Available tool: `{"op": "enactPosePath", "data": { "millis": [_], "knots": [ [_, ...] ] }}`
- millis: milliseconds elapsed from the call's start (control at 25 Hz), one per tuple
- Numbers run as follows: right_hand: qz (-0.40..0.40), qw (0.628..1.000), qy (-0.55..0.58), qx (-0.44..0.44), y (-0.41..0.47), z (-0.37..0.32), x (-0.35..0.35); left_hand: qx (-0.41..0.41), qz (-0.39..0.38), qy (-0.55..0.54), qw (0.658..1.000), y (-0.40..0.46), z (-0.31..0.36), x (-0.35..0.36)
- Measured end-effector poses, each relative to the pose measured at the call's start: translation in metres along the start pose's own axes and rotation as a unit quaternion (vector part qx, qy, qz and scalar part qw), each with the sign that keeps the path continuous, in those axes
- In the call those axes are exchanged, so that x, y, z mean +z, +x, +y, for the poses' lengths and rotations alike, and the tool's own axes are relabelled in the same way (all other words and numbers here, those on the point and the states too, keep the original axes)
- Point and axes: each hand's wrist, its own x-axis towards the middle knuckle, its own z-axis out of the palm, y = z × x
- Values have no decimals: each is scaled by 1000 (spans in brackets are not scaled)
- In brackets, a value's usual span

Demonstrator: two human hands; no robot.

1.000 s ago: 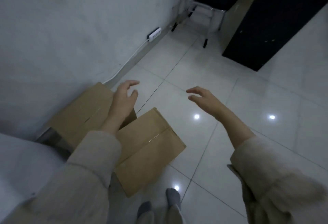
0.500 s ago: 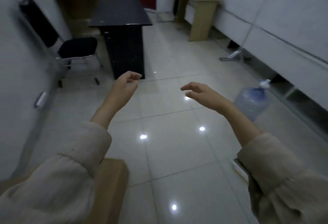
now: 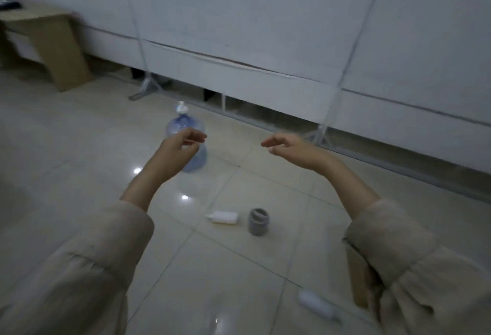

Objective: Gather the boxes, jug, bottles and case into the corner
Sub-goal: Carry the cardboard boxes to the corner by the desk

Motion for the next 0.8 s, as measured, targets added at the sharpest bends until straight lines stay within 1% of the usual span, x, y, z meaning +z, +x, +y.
{"op": "enactPosePath", "data": {
  "millis": [80, 160, 320, 480, 640, 800],
  "knots": [
    [48, 997, 14, 53, -32, 49, -37, 47, -59, -10, 997, 25, 30, 57],
    [95, 989, 32, 110, -68, 91, -63, 90, -131, -12, 987, 43, 56, 112],
    [169, 964, 61, 195, -124, 147, -94, 137, -233, -24, 963, 78, 92, 190],
    [232, 932, 87, 266, -164, 180, -110, 164, -290, -30, 942, 113, 117, 241],
    [309, 885, 122, 326, -194, 206, -114, 199, -342, -30, 918, 127, 142, 292],
    [344, 842, 175, 376, -217, 245, -106, 220, -391, -35, 893, 124, 159, 349]
  ]
}}
